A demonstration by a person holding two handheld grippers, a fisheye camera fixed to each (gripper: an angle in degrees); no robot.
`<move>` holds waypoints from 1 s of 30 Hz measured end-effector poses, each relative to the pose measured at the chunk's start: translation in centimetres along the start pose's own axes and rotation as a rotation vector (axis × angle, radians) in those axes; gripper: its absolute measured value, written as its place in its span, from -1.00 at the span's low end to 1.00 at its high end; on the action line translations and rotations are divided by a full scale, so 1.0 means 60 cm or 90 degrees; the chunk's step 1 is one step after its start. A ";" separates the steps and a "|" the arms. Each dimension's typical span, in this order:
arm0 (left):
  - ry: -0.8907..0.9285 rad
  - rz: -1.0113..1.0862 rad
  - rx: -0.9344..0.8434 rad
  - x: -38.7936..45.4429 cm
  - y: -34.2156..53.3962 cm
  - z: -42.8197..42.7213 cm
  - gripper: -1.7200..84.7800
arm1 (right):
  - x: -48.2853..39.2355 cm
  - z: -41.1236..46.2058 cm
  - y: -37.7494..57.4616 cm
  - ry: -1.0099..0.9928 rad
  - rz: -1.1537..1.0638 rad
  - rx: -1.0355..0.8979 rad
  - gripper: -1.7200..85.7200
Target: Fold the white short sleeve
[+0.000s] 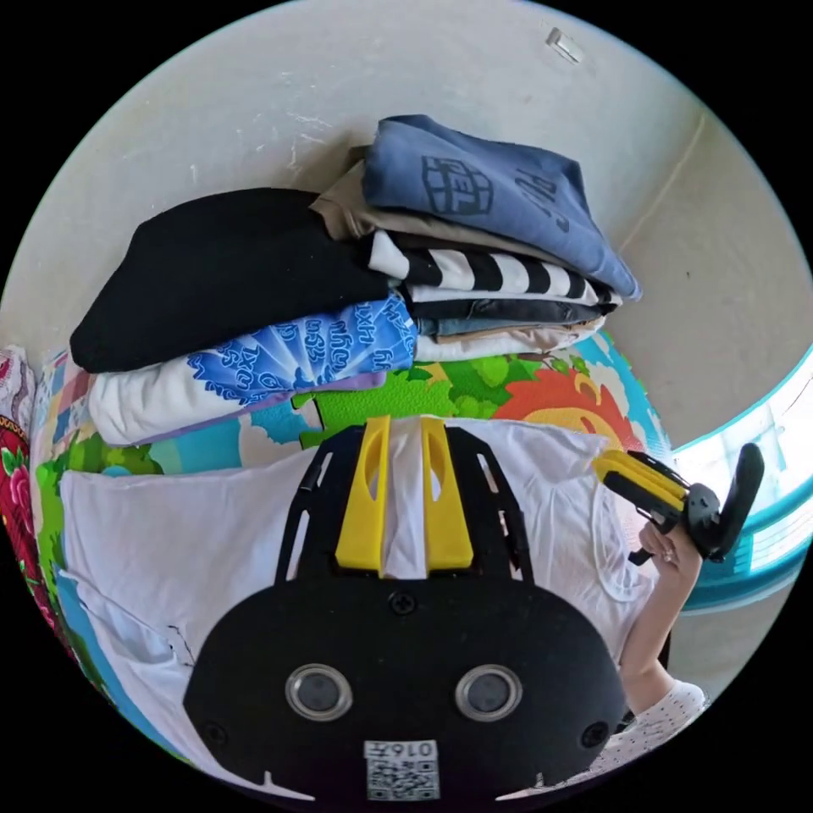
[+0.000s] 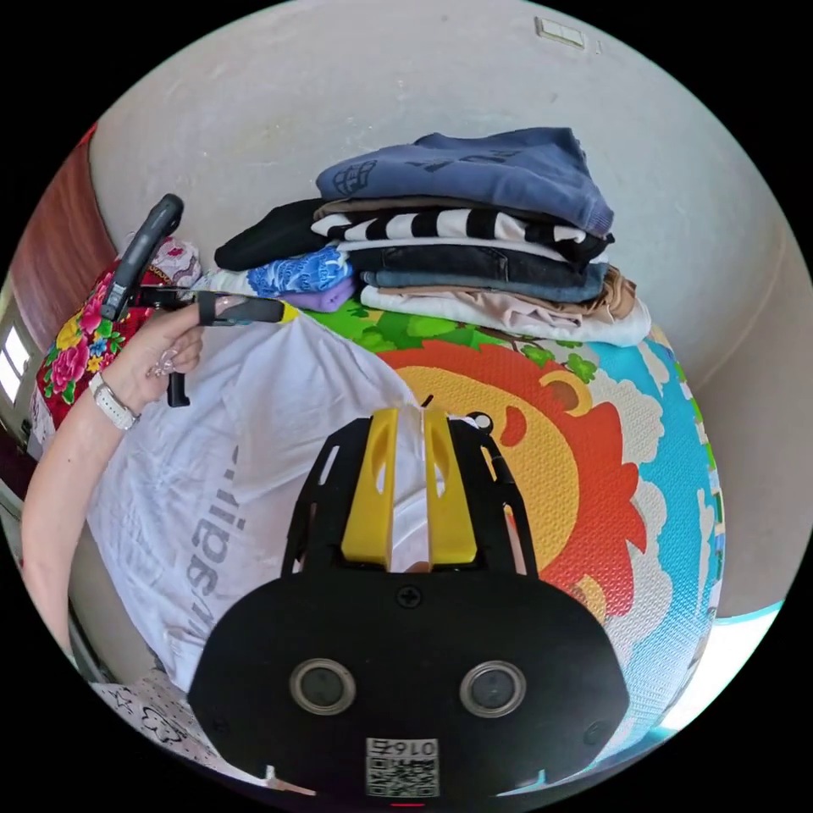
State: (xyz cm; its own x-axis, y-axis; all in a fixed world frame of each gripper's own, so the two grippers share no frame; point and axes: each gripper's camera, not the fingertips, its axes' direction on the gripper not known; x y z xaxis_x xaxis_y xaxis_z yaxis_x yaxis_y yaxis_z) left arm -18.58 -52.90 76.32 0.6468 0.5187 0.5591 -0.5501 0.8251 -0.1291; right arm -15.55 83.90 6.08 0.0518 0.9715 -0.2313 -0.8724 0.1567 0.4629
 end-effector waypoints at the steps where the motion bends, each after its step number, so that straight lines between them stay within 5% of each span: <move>1: 0.015 -0.001 -0.003 -0.011 -0.002 -0.003 -0.83 | 0.016 0.007 0.016 0.005 0.013 0.001 -0.89; 12: 0.111 0.037 0.022 -0.147 -0.015 -0.043 -0.87 | 0.096 0.055 0.155 -0.164 0.051 0.046 -0.85; 18: 0.101 0.050 -0.085 -0.202 -0.022 -0.011 -0.86 | 0.179 0.101 0.239 -0.370 0.178 0.087 -0.74; 26: 0.169 -0.039 -0.032 -0.299 -0.035 -0.012 -0.86 | 0.292 0.144 0.401 -0.704 0.295 0.291 -0.84; 30: 0.191 -0.042 -0.063 -0.327 -0.047 0.006 -0.84 | 0.273 0.163 0.420 -0.645 0.280 0.209 -0.77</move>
State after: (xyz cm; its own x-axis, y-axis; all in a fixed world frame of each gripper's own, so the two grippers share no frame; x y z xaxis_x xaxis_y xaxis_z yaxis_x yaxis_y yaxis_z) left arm -29.95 -65.48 66.01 0.8141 0.4947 0.3041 -0.4577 0.8690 -0.1881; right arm -31.93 105.54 22.34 0.2702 0.6269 0.7307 -0.7515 -0.3371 0.5671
